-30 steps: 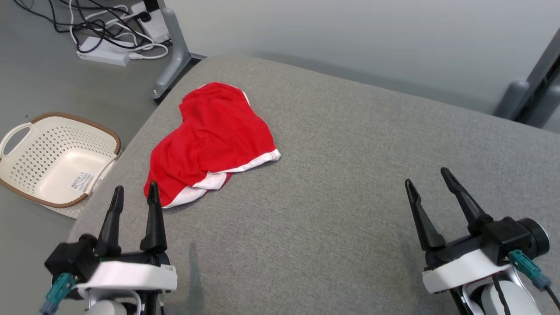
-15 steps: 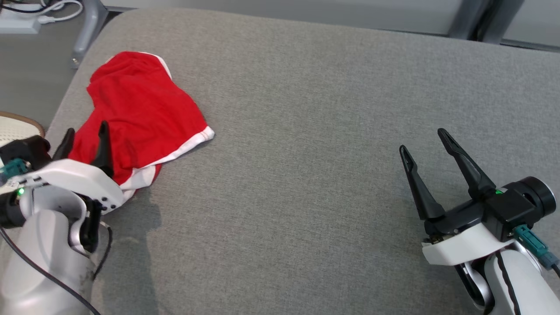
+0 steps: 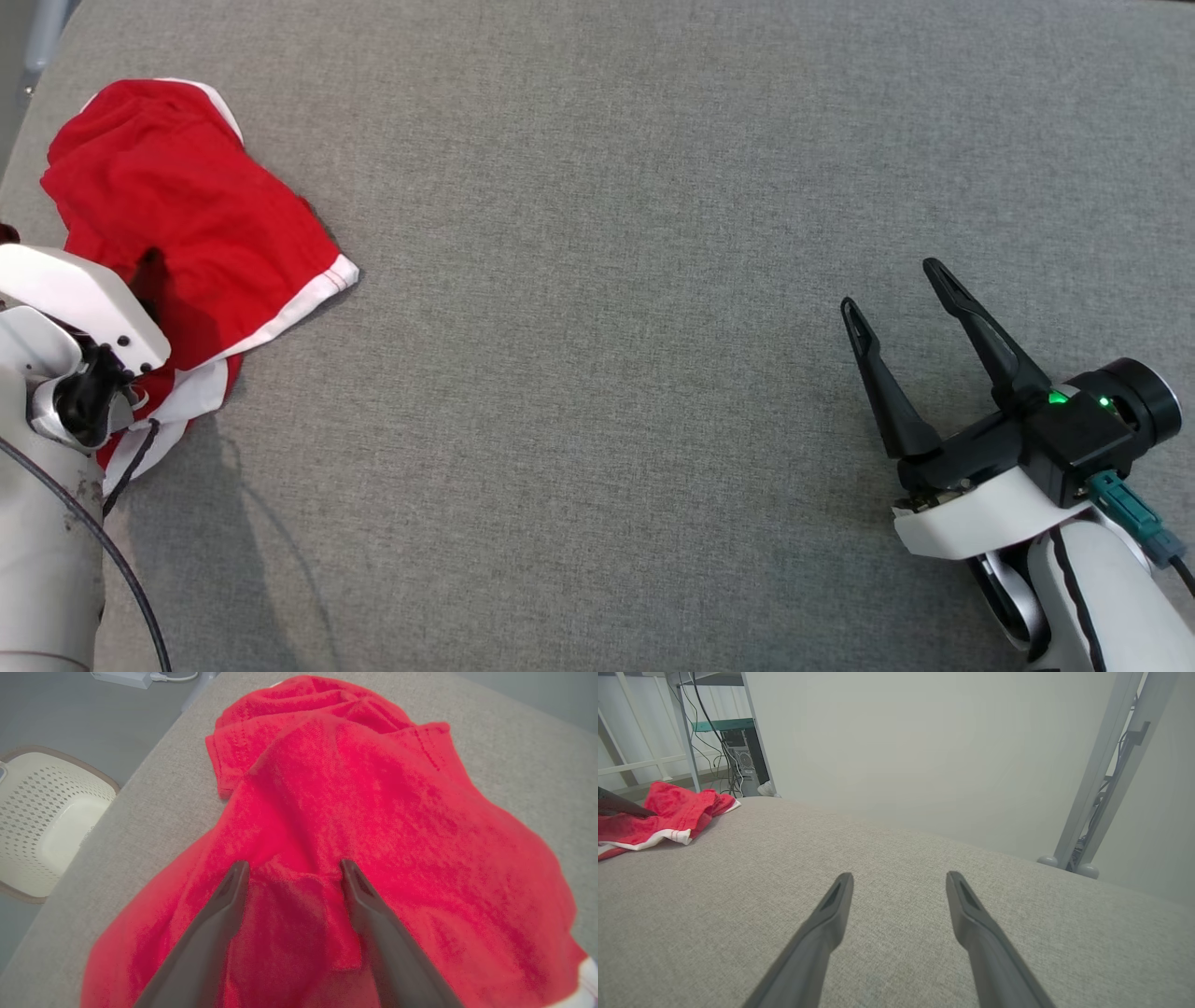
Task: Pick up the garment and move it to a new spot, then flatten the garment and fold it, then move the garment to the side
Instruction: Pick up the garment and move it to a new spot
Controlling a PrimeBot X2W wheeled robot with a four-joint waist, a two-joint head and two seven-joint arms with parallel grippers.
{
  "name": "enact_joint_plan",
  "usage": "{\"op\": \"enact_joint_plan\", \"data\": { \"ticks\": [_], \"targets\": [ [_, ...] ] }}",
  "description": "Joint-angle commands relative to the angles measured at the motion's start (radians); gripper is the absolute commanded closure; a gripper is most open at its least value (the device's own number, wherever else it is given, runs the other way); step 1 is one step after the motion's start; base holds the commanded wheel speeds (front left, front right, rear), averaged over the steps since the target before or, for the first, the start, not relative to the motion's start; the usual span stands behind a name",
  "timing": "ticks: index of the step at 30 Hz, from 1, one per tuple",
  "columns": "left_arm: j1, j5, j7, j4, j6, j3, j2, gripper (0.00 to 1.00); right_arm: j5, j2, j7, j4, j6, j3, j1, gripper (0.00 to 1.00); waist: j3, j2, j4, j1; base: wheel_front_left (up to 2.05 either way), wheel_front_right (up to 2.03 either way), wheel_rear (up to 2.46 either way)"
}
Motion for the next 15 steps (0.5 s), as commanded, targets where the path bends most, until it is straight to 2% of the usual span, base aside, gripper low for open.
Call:
{"op": "enact_joint_plan", "data": {
  "ticks": [1,4,6,10,15],
  "targets": [
    [-0.027,-0.019,0.026,0.026,0.002,0.011,0.002,0.00,-0.007,-0.007,-0.002,-0.007,0.000,-0.001,-0.014,0.00,0.007,0.0000,-0.009,0.0000,0.00,0.00,0.00],
    [-0.043,-0.007,0.049,0.058,-0.001,-0.006,0.018,0.00,-0.008,-0.006,-0.002,-0.006,0.000,0.000,-0.016,0.00,0.011,0.0000,-0.016,0.0000,0.00,0.00,0.00],
    [-0.054,-0.016,0.053,0.073,-0.004,-0.003,0.016,1.00,-0.007,-0.005,-0.002,-0.005,0.000,-0.002,-0.018,0.00,0.013,0.0000,-0.019,0.0000,0.00,0.00,0.00],
    [-0.061,-0.013,0.042,0.094,-0.010,-0.012,0.021,1.00,-0.006,0.000,-0.002,0.002,0.000,-0.003,-0.020,0.00,0.007,0.0000,-0.023,0.0000,0.00,0.00,0.00],
    [-0.059,-0.006,-0.022,0.089,-0.014,-0.017,0.027,1.00,0.002,0.010,-0.002,0.013,0.000,-0.007,-0.016,0.00,-0.024,0.0000,-0.025,0.0000,0.00,0.00,0.00]
  ]
}}
